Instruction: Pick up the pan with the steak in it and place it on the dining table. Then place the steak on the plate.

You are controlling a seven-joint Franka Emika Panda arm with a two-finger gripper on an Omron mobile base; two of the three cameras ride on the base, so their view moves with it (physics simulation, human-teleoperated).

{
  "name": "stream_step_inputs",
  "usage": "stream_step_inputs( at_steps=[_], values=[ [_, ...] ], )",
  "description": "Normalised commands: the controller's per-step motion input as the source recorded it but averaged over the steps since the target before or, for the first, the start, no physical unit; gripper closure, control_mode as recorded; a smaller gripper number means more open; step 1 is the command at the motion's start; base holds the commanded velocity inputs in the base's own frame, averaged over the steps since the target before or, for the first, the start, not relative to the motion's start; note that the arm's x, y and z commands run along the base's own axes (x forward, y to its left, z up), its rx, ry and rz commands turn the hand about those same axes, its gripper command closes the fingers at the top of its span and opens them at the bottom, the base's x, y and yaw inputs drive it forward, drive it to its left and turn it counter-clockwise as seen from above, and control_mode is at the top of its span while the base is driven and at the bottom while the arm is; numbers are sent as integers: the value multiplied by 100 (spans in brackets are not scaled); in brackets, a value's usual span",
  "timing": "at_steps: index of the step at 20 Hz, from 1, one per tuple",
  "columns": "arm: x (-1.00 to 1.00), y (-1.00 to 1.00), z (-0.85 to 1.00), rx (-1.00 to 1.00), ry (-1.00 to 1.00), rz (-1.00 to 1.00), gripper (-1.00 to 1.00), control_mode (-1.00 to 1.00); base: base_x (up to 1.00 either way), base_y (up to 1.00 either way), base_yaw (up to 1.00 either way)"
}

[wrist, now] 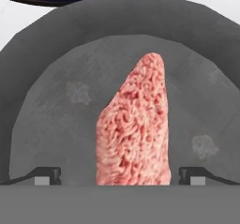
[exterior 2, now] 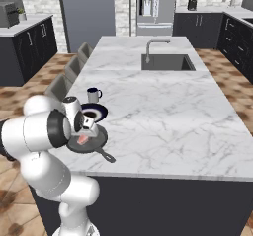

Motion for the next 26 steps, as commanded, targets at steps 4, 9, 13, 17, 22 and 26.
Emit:
stream_step_inputs(
  at_steps=[4, 9, 13, 17, 22, 26],
  values=[
    [12, 0, -16, 0, -5, 0, -100, -100, 0, 0, 0],
    [12, 0, -15, 0, -4, 0, -100, -100, 0, 0, 0],
    [2, 0, -19, 0, -2, 0, -100, -100, 0, 0, 0],
    [0, 0, -5, 0, 0, 0, 100, -100, 0, 0, 0],
    [0, 0, 1, 0, 0, -1, 100, -100, 0, 0, 0],
    [0, 0, 9, 0, 0, -3, 100, -100, 0, 0, 0]
  ],
)
